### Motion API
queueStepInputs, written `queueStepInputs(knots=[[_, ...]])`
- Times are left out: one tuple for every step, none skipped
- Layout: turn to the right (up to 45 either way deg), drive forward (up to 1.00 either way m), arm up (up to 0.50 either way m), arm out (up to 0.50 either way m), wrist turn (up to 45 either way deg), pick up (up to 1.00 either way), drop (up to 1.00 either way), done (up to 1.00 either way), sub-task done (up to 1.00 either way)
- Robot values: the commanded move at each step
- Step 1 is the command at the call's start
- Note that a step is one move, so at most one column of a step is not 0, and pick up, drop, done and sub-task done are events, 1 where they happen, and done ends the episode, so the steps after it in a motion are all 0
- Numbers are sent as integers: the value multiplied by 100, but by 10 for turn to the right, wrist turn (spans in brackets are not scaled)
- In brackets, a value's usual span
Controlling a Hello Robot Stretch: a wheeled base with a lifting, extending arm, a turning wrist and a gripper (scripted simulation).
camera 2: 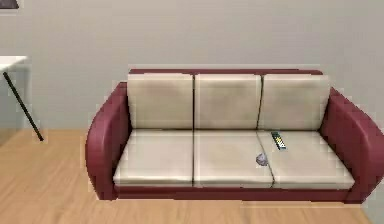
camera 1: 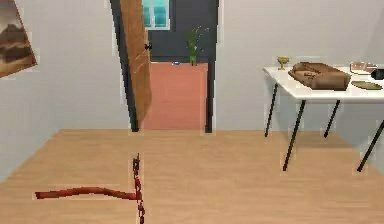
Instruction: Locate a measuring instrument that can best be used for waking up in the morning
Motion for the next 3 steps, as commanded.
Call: queueStepInputs(knots=[[450, 0, 0, 0, 0, 0, 0, 0, 0], [60, 0, 0, 0, 0, 0, 0, 0, 0], [0, 25, 0, 0, 0, 0, 0, 0, 0]])
